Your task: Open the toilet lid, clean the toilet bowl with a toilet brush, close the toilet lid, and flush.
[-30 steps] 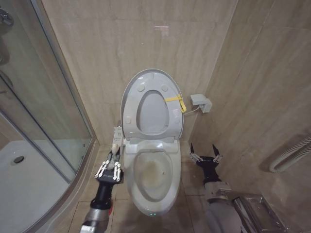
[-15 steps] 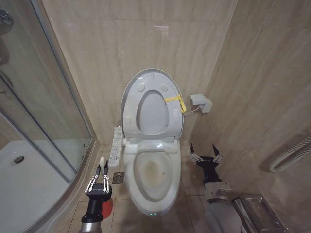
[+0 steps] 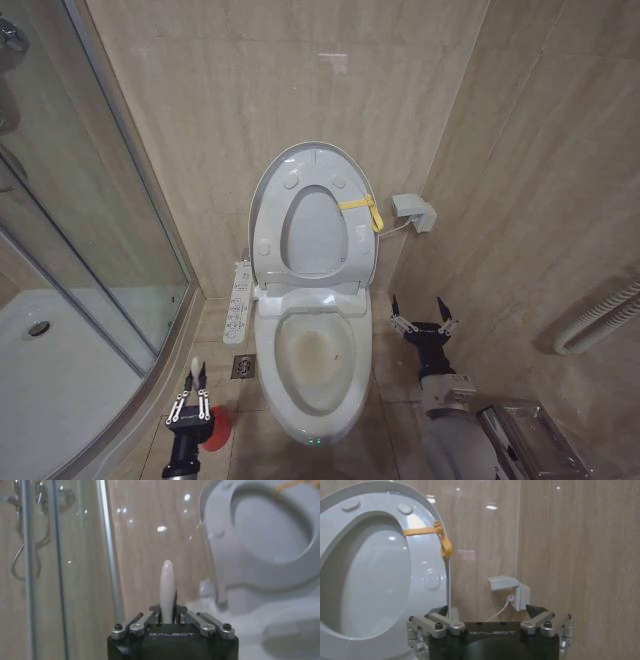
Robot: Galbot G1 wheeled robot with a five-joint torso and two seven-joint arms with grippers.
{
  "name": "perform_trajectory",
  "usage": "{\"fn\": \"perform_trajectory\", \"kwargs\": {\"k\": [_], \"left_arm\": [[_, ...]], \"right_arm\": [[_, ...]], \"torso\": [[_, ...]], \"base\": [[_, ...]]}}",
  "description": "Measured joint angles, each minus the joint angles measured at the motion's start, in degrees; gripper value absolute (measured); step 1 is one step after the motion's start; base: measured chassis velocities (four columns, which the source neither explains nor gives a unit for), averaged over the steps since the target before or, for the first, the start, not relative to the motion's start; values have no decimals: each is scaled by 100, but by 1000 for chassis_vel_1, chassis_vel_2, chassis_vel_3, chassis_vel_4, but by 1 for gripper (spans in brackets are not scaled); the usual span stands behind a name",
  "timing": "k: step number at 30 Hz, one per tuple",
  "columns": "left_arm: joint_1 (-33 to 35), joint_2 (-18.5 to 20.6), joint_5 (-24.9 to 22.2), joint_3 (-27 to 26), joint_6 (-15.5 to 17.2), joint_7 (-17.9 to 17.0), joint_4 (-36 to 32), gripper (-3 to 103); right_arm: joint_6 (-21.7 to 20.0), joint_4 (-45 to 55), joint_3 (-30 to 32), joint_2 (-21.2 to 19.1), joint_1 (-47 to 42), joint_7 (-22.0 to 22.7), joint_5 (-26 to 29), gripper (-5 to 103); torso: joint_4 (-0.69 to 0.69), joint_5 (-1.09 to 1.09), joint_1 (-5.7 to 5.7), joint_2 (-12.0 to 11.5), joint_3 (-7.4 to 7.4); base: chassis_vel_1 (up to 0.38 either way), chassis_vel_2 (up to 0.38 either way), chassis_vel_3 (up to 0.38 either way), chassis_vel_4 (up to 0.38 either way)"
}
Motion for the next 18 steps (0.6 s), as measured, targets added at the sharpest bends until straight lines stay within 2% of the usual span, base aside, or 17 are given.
{"fn": "perform_trajectory", "kwargs": {"k": [3, 11, 18], "left_arm": [[-337, 66, -202, 124, -5, -114, 630, 19], [-789, 116, -479, 237, -4, -125, 1365, 19], [-1219, 108, -935, 407, 4, 91, 1785, 19]], "right_arm": [[0, 0, 0, 0, 0, -1, 0, 100], [0, 0, 0, 0, 0, 0, 0, 100], [0, 0, 0, 0, 0, -1, 0, 100]], "torso": [[0, -1, 0, 0, 0], [1, 0, 0, 0, 0], [0, 0, 0, 0, 0]], "base": [[0, 0, 0, 0], [0, 0, 0, 0], [0, 0, 0, 0]]}}
